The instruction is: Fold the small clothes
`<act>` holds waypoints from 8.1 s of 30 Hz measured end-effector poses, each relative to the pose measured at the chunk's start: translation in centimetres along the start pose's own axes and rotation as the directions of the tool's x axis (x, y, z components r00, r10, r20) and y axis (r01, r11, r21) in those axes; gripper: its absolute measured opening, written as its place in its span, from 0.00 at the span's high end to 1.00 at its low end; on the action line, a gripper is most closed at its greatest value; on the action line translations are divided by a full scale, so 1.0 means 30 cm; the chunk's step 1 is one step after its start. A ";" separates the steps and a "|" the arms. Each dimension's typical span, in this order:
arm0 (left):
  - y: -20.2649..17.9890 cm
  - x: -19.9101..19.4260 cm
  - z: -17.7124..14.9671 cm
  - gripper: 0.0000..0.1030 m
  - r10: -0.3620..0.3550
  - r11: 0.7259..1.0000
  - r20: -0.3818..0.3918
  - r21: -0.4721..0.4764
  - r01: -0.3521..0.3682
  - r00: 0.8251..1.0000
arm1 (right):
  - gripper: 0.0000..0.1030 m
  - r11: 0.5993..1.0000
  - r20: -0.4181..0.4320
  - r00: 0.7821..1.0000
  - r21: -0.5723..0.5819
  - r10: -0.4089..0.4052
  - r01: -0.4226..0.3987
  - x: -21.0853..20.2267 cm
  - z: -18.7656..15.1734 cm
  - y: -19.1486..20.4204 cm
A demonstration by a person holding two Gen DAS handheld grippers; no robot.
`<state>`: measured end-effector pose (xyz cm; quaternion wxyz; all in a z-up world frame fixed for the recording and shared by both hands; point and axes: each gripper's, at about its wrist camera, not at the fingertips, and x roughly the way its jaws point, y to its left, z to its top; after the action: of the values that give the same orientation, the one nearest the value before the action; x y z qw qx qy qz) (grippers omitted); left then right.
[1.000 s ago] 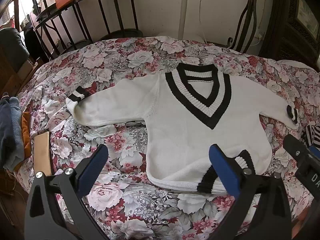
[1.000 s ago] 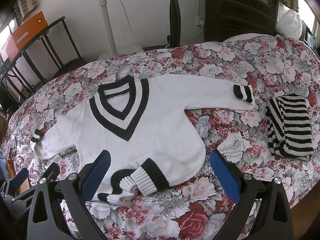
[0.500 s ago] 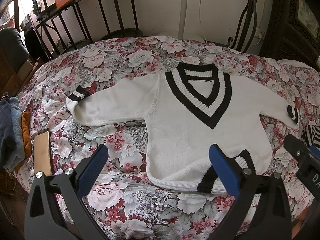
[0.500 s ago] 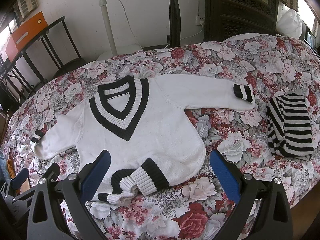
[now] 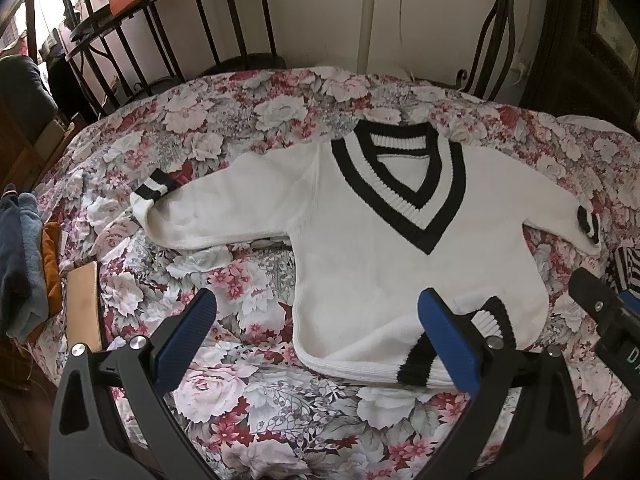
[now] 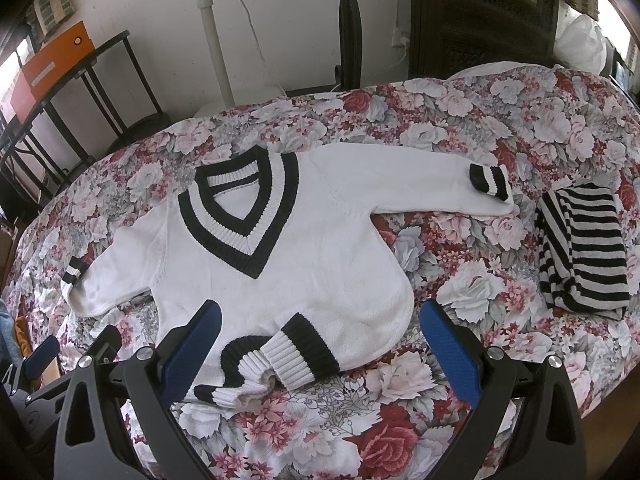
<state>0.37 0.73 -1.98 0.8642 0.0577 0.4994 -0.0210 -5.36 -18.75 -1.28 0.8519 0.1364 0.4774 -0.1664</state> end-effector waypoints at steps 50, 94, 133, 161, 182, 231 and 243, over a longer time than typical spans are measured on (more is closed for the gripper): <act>-0.521 0.681 0.135 0.05 0.133 0.938 -0.351 0.347 -0.003 0.927 | 0.97 0.972 0.121 0.987 0.225 -0.105 0.076 0.629 0.318 -0.875; -0.035 0.441 -0.170 0.32 -0.556 0.818 -0.449 -0.447 0.363 0.700 | 0.87 0.720 -0.243 0.693 0.406 0.678 -0.562 0.343 -0.148 -0.441; -0.004 0.427 -0.277 0.69 -0.670 0.668 -0.386 -0.687 0.287 0.634 | 0.82 0.748 -0.315 0.694 0.439 0.647 -0.498 0.363 -0.271 -0.521; 0.174 0.181 -0.128 0.30 -0.373 0.921 -0.492 -0.096 0.377 0.787 | 0.69 0.892 -0.349 0.832 0.023 0.431 -0.452 0.128 -0.170 -0.363; -0.315 0.435 0.114 0.13 -0.248 0.969 -0.330 -0.077 0.236 0.911 | 0.42 0.837 -0.048 0.934 0.462 0.355 -0.295 0.450 0.160 -0.807; -0.408 0.694 0.549 0.06 -0.134 0.990 -0.336 -0.078 0.114 0.932 | 0.90 0.699 0.176 0.876 0.541 0.450 -0.468 0.568 0.301 -0.108; -0.226 0.778 0.617 0.06 -0.097 0.990 -0.339 -0.127 0.056 0.936 | 0.90 0.732 0.090 0.817 0.397 0.569 -0.554 0.615 0.299 0.142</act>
<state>27.35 -7.74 -13.55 0.7640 -0.0089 0.6450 -0.0154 12.31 -21.23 -12.27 0.8055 0.4508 0.3846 0.0059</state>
